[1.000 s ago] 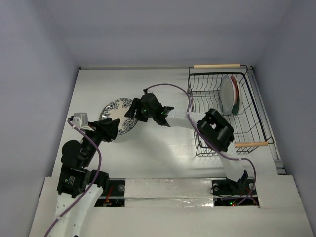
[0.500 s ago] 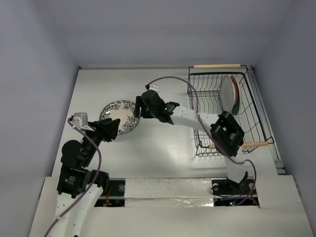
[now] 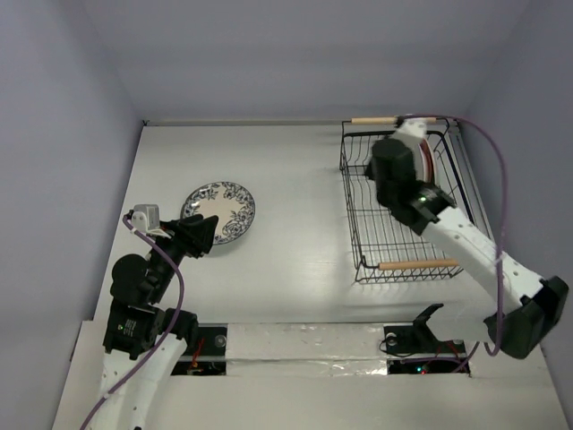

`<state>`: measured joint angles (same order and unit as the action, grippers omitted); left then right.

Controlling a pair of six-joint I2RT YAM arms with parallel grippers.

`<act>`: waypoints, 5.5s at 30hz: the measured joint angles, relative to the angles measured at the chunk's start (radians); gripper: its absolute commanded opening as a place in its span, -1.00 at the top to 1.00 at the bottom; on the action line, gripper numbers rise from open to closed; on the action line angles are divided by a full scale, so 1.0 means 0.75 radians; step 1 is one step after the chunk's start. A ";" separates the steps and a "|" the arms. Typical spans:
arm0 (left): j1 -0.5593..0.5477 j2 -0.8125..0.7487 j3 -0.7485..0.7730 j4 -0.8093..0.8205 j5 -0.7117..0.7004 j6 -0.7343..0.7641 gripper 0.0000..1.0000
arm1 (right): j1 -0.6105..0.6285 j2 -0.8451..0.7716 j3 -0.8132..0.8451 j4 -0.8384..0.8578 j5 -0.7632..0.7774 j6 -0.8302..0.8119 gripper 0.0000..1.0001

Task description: Unload the plates from the dish rack

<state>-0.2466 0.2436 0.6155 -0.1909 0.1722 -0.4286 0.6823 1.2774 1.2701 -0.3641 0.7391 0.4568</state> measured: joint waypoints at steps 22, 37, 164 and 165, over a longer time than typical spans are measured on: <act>-0.001 0.015 0.000 0.001 0.012 0.000 0.10 | -0.645 0.247 -0.135 -0.101 -0.061 -0.152 0.13; -0.001 0.016 0.000 0.001 0.014 0.000 0.10 | -0.670 0.344 -0.077 -0.104 -0.011 -0.294 1.00; -0.020 -0.050 0.000 0.000 0.011 -0.002 0.12 | -0.506 0.644 0.245 -0.435 0.374 -0.420 1.00; -0.021 -0.051 0.000 0.000 0.011 -0.002 0.12 | -0.506 0.644 0.245 -0.434 0.371 -0.422 1.00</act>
<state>-0.2626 0.2054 0.6155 -0.1909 0.1802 -0.4301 0.3031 1.7607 1.4540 -0.6899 1.0172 0.1406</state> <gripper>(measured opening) 0.436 0.135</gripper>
